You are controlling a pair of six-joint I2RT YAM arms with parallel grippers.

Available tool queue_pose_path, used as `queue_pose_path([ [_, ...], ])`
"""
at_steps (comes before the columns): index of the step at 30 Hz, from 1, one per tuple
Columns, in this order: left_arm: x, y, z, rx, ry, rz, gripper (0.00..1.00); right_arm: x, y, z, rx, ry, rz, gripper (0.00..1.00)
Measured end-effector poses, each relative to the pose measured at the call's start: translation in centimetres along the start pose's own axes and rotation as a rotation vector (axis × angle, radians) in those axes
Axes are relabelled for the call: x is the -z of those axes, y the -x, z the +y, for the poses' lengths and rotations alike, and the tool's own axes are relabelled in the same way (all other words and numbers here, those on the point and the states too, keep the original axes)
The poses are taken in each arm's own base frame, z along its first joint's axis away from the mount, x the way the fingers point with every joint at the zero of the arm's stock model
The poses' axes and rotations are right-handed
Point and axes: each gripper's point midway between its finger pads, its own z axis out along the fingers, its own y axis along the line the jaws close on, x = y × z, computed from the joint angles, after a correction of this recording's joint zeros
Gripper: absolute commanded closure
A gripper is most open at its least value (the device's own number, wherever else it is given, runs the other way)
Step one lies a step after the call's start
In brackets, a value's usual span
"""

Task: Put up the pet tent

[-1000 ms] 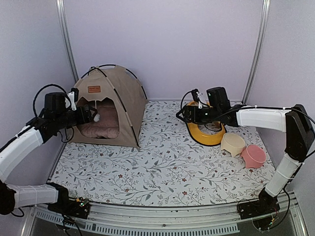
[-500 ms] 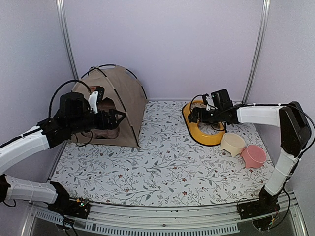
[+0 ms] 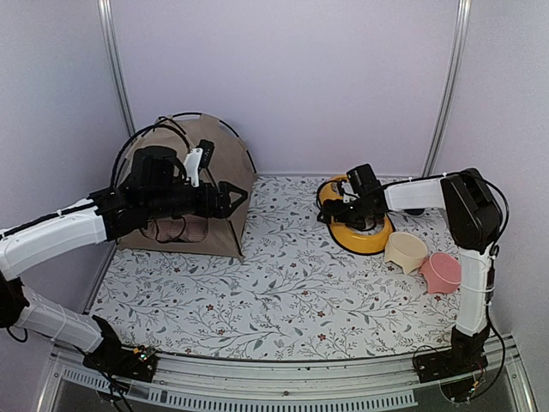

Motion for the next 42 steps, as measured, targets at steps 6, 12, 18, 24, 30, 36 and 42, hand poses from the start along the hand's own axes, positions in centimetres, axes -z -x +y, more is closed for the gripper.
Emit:
queue_pose_path([
  [6, -0.9, -0.2, 0.3, -0.001, 0.015, 0.015, 0.01, -1.1, -3.9, 4.0, 0.095, 0.046, 0.088, 0.01],
  [12, -2.7, 0.9, 0.1, -0.03, 0.026, 0.021, 0.01, 1.0, -13.7, 10.3, 0.291, 0.142, 0.2, 0.01],
  [18, -6.2, -0.6, 0.1, -0.052, 0.007, 0.097, 0.02, 6.0, -21.4, 11.4, 0.377, 0.202, 0.298, 0.01],
  [24, -11.3, -5.0, 0.3, -0.072, -0.027, 0.269, 0.1, 9.8, -20.8, 8.2, 0.336, 0.106, 0.266, 0.01],
  [30, -16.9, -8.5, -1.5, -0.142, -0.066, 0.378, 0.2, 11.6, -18.6, 6.7, 0.202, 0.066, 0.197, 0.01],
  [36, -22.7, -11.3, -4.6, -0.297, -0.116, 0.429, 0.14, 13.6, -15.5, 3.4, 0.028, 0.004, 0.079, 0.01],
  [42, -25.9, -14.6, -6.2, -0.458, -0.144, 0.493, 0.09, 16.7, -12.5, -2.9, -0.182, -0.08, -0.073, 0.01],
])
